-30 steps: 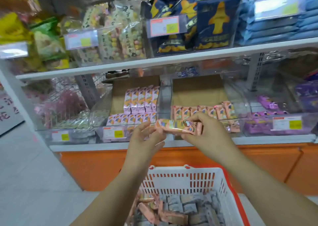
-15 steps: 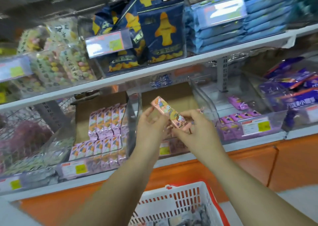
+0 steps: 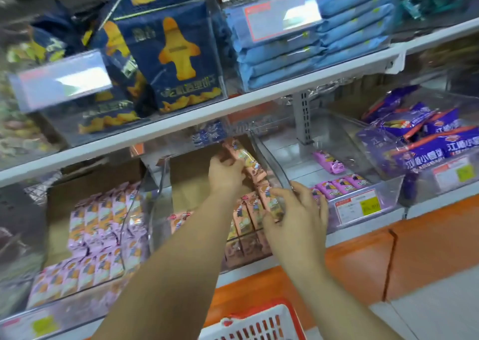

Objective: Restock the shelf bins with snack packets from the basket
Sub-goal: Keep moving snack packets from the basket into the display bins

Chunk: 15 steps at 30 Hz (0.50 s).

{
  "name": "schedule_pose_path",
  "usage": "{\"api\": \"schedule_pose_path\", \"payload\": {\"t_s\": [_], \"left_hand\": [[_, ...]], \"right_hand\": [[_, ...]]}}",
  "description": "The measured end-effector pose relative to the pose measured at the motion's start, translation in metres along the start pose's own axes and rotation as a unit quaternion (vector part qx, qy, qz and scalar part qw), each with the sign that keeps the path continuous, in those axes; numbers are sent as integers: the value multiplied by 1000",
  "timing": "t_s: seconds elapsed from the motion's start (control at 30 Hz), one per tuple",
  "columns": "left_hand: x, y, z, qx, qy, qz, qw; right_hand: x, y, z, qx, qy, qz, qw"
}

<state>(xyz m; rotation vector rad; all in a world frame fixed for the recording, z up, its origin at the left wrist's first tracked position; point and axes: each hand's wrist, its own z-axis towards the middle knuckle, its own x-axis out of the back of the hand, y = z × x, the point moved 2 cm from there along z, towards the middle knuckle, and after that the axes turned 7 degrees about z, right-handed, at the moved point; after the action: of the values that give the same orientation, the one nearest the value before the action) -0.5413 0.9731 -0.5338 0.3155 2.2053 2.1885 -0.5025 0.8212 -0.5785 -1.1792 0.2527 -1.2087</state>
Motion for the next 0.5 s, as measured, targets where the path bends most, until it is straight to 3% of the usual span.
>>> {"api": "schedule_pose_path", "payload": {"t_s": [0.17,0.37,0.5], "left_hand": [[-15,-9,2,28,-60,98,993],[-15,-13,2,-7,-55,169,984],[-14,-12,0,-76,-60,315,944]], "right_hand": [[-6,2,2,13,3,-16,1000],[-9,2,4,20,16,-26,999],[-7,2,4,23,11,-29,999]]}}
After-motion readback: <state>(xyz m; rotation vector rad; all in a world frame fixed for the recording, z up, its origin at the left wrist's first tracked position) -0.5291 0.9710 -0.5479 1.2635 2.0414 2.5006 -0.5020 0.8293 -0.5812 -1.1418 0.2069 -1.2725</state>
